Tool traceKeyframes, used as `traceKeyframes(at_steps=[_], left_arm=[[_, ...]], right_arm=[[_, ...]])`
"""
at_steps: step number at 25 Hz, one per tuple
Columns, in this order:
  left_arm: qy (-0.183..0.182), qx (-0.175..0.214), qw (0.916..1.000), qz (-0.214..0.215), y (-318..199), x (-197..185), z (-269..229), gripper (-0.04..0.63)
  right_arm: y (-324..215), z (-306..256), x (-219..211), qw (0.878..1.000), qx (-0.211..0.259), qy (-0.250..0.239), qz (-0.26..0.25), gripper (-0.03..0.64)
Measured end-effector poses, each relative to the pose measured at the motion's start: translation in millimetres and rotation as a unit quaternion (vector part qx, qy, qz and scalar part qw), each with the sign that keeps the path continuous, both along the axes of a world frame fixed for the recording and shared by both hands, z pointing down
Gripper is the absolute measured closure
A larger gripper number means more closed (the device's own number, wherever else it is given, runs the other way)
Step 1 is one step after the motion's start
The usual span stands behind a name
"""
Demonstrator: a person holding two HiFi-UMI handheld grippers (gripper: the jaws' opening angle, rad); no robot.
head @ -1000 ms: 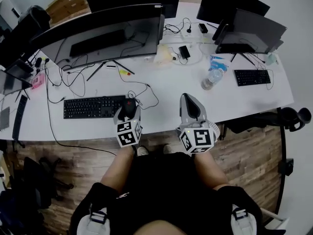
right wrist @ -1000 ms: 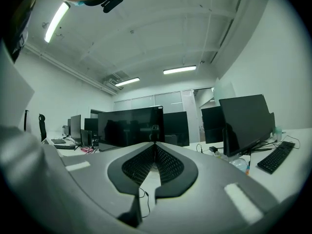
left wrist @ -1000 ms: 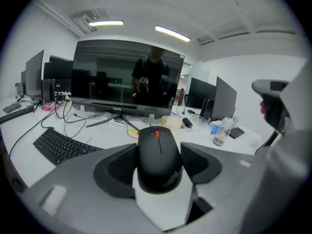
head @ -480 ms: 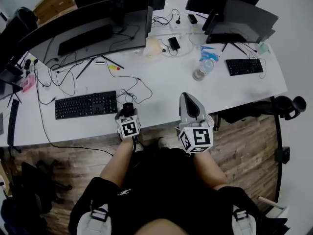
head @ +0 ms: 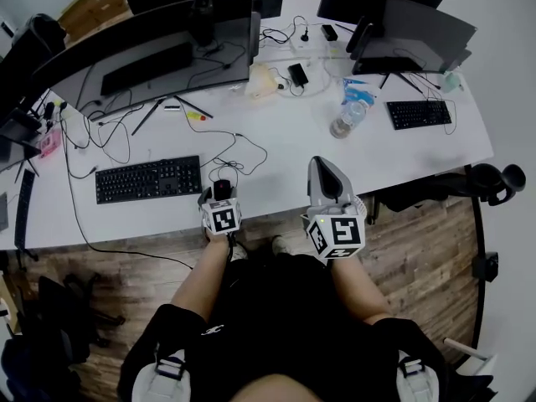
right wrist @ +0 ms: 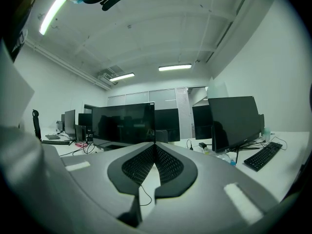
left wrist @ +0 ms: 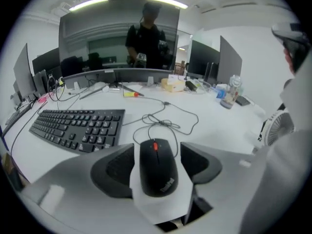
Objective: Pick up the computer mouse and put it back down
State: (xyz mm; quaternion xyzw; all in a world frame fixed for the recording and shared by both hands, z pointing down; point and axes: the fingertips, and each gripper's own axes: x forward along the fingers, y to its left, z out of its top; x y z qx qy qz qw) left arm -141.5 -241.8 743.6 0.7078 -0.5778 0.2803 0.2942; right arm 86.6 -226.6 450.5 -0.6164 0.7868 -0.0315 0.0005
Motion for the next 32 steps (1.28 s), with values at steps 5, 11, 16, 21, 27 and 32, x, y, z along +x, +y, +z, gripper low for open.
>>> traceKeyframes(at_steps=[5, 11, 16, 21, 27, 32], left_arm=[[0.011, 0.121, 0.9918, -0.04, -12, -27, -79, 0.449], [0.015, 0.241, 0.9698, -0.031, -8, -42, -195, 0.541], [0.007, 0.289, 0.9555, -0.056, 10, -65, -257, 0.541], [0.002, 0.301, 0.9495, -0.087, 24, -85, -273, 0.541], [0.004, 0.292, 0.9516, -0.096, 34, -86, -271, 0.541], [0.006, 0.29, 0.9533, -0.085, 33, -74, -269, 0.541]], right_arm=[[-9, -6, -14, 1.0, 0.017, -0.011, -0.015, 0.618], [-26, -17, -41, 0.997, 0.04, -0.044, -0.052, 0.618], [-34, -30, -75, 0.993, 0.06, -0.04, -0.096, 0.62], [-40, -38, -101, 0.988, 0.07, -0.041, -0.129, 0.62], [-39, -35, -111, 0.987, 0.068, -0.034, -0.142, 0.62], [-41, -36, -108, 0.986, 0.068, -0.036, -0.147, 0.62]])
